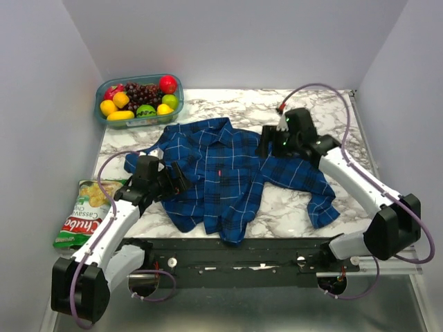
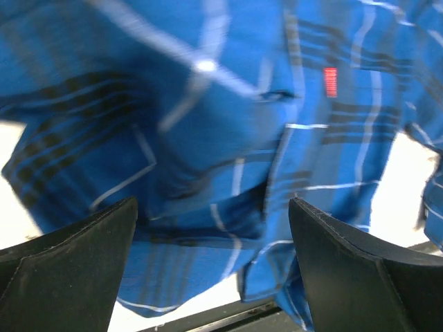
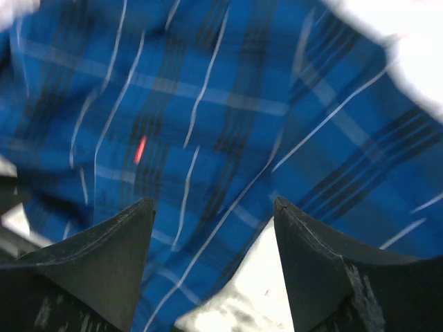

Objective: Pin the brooch onto the clothing
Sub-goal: Flatten out the crumpled clothing at the center of the board.

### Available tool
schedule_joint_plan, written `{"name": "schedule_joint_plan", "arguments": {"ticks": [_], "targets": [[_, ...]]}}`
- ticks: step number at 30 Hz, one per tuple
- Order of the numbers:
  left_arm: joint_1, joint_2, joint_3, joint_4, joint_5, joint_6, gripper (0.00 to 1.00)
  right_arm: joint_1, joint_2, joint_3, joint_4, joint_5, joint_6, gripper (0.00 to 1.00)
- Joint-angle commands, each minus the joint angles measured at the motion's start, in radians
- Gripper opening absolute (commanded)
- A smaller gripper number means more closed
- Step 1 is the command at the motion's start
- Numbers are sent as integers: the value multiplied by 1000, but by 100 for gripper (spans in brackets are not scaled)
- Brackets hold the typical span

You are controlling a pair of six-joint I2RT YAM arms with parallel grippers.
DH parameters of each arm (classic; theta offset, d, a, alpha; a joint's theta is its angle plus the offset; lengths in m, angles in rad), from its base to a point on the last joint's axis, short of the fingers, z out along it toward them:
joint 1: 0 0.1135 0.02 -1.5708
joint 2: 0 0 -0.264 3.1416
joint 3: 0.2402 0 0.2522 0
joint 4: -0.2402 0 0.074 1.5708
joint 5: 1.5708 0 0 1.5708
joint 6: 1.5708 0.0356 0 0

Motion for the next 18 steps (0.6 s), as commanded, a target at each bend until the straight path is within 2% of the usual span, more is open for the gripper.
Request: {"name": "schedule_joint_plan", "arguments": {"ticks": [1, 5, 9, 13, 18], "targets": [[23, 61, 1, 115, 39, -26, 97, 124, -37, -163, 90, -30, 110, 77], [23, 189, 36, 221, 43, -7, 88, 182, -6, -253, 194, -85, 191, 75], [22, 367, 93, 288, 31, 20, 66, 192, 62, -298, 295, -107, 242, 74], [11, 487, 174, 361, 54, 28, 61, 190, 134, -269, 276, -33, 262, 72], [-26, 665, 337, 344, 53, 89, 61, 173, 208, -205, 214, 85, 265, 71]]}}
